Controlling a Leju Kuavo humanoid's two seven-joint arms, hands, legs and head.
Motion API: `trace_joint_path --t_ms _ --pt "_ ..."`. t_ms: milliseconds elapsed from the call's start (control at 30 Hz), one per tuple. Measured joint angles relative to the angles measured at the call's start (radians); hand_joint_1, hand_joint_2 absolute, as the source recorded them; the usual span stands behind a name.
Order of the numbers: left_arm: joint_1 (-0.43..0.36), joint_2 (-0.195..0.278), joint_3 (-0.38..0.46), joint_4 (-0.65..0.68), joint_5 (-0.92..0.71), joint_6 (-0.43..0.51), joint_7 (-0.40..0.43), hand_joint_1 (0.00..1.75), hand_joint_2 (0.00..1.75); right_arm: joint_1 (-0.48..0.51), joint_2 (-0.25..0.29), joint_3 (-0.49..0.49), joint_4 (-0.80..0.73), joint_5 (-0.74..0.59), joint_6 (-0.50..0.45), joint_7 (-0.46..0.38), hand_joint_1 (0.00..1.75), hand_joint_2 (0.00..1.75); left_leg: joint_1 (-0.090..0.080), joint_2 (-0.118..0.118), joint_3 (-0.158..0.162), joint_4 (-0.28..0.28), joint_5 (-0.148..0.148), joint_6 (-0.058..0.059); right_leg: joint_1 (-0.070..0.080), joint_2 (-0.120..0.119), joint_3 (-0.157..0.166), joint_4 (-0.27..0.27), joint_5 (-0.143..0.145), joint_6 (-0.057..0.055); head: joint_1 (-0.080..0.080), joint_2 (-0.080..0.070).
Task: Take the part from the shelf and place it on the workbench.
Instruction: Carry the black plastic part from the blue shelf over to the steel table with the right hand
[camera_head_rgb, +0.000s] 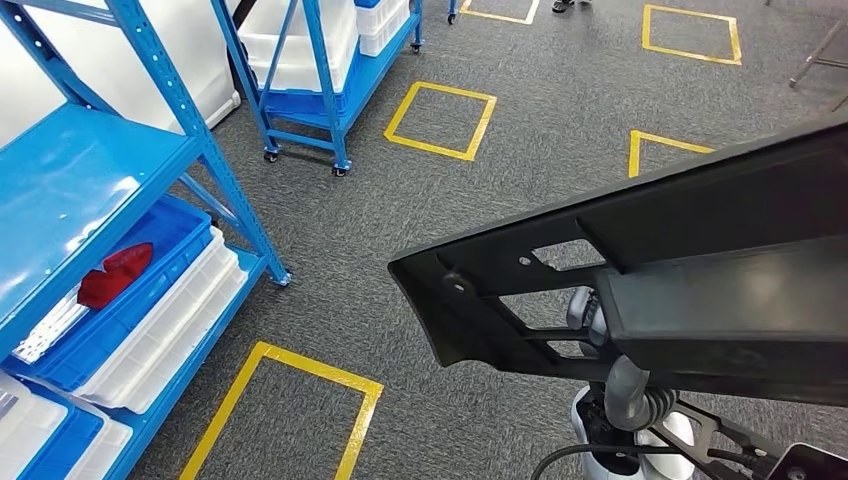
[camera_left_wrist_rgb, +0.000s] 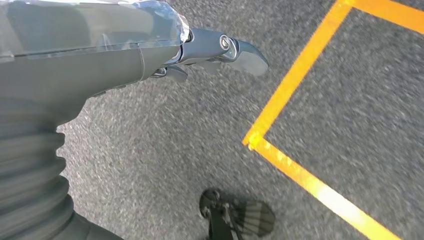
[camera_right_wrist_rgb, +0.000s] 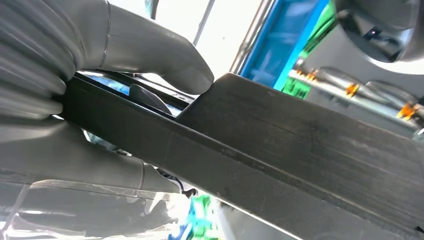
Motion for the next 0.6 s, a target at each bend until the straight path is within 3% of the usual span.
trace_joint_path --t_ms 33,100,167,200,267,333,400,467,533,600 --pt "0.0 -0.002 0.0 0.0 0.0 0.0 0.0 0.0 1.75 -0.003 -0.002 0.003 0.002 0.003 -0.01 0.0 1.75 1.75 0.002 -0.023 -0.011 0.029 -0.02 -0.004 -0.003 0.009 0.002 -0.005 0.003 -0.006 0.0 0.0" --pt "0.003 -0.005 0.0 0.0 0.0 0.0 0.002 0.0 1.75 -0.009 -0.006 0.01 0.007 0.004 -0.028 0.0 1.75 1.75 0.005 -0.073 -0.067 0.149 -0.084 -0.008 -0.004 0.029 0.003 -0.007 0.006 -0.013 0.0 0.0" --pt "0.009 -0.007 0.0 0.0 -0.003 -0.001 0.005 0.0 1.75 -0.01 -0.012 0.016 0.015 0.001 -0.041 0.0 1.75 1.75 0.005 -0.086 -0.128 0.268 -0.123 -0.011 -0.002 0.055 0.002 -0.006 0.007 -0.015 0.0 0.0" --pt "0.011 -0.009 0.0 0.0 -0.005 -0.001 0.006 0.0 1.75 -0.01 -0.015 0.019 0.019 -0.001 -0.046 0.0 1.75 1.75 0.005 -0.087 -0.139 0.281 -0.113 -0.012 -0.002 0.068 0.002 -0.005 0.006 -0.015 0.0 0.0" --pt "0.011 -0.012 0.0 0.0 -0.007 -0.003 0.006 0.0 1.75 -0.01 -0.021 0.021 0.025 -0.007 -0.052 0.0 1.75 1.75 0.007 -0.097 -0.102 0.185 -0.042 -0.01 -0.003 0.094 0.004 0.0 0.005 -0.012 0.0 0.0" --pt "0.011 -0.013 0.0 0.0 -0.008 -0.003 0.006 0.0 1.75 -0.011 -0.024 0.022 0.03 -0.013 -0.054 0.0 1.75 1.75 0.011 -0.137 -0.046 0.054 0.013 -0.005 -0.002 0.118 0.001 0.008 0.002 -0.004 0.0 0.0" --pt "0.011 -0.014 0.0 0.0 -0.009 0.001 0.006 0.0 1.75 -0.011 -0.026 0.022 0.035 -0.016 -0.054 0.0 1.75 1.75 0.01 -0.158 -0.025 0.007 0.021 0.003 -0.004 0.138 -0.006 0.013 0.003 0.008 0.0 0.0" --pt "0.008 -0.014 0.0 0.0 -0.008 0.007 0.004 0.0 1.75 -0.009 -0.029 0.022 0.04 -0.018 -0.055 0.0 1.75 1.75 0.008 -0.138 -0.023 0.002 0.026 0.016 -0.007 0.15 -0.012 0.012 0.006 0.02 0.0 0.0" --pt "0.006 -0.014 0.0 0.0 -0.007 0.009 0.0 0.0 1.75 -0.009 -0.034 0.022 0.045 -0.02 -0.056 0.0 1.75 1.75 0.009 -0.117 -0.021 -0.007 0.032 0.031 -0.006 0.115 -0.029 0.045 -0.016 0.03 0.0 0.0" --pt "0.008 -0.014 0.001 0.0 -0.005 0.009 -0.004 0.0 1.75 -0.009 -0.038 0.022 0.051 -0.023 -0.057 0.0 1.75 1.75 0.007 -0.092 -0.02 -0.011 0.034 0.04 -0.005 0.057 -0.085 0.159 -0.077 0.036 0.0 0.0"
